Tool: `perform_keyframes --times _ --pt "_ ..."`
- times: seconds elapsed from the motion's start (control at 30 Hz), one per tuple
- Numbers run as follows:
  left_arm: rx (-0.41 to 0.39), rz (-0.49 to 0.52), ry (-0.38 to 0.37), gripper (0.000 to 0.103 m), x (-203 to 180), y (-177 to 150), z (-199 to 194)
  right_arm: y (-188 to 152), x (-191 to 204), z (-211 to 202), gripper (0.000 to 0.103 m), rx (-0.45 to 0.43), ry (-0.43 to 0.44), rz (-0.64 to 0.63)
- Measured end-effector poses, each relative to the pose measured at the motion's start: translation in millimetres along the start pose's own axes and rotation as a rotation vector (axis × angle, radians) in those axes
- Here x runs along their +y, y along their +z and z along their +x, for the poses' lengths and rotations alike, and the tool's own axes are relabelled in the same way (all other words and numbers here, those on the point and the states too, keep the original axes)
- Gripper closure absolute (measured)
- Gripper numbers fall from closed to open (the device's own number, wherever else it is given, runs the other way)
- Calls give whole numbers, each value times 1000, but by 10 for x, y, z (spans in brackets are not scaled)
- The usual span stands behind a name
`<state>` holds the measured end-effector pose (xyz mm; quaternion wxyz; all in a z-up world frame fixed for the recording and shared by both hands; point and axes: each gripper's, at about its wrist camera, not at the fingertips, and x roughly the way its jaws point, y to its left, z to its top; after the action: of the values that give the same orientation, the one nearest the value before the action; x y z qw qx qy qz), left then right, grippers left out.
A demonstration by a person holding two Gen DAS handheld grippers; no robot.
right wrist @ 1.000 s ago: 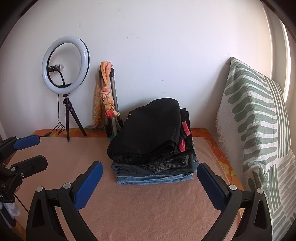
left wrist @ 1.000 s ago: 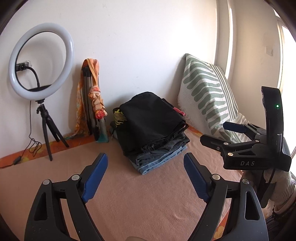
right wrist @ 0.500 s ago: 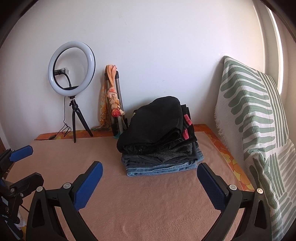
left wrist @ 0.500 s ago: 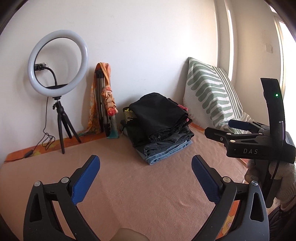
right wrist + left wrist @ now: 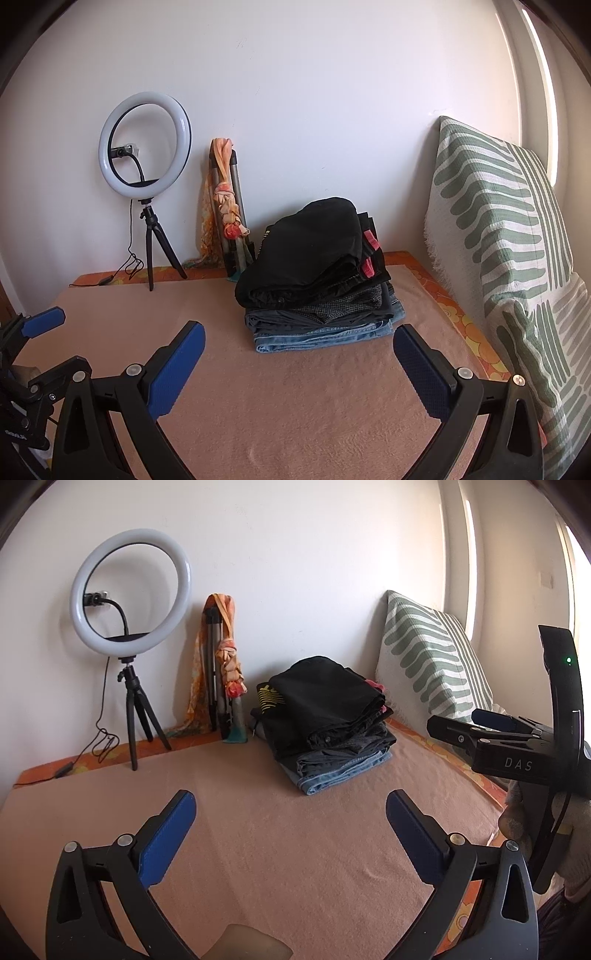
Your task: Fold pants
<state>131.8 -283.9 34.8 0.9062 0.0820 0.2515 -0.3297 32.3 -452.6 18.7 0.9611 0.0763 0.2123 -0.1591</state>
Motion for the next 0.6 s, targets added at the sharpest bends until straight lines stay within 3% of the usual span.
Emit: perform_keyframes --times 0.17,0.6 --pt "9 35 37 1 -13 -24 -2 21 26 -10 0 -12 -12 -20" --pt "20 27 24 1 26 -60 -21 10 61 9 0 -4 -1 -23"
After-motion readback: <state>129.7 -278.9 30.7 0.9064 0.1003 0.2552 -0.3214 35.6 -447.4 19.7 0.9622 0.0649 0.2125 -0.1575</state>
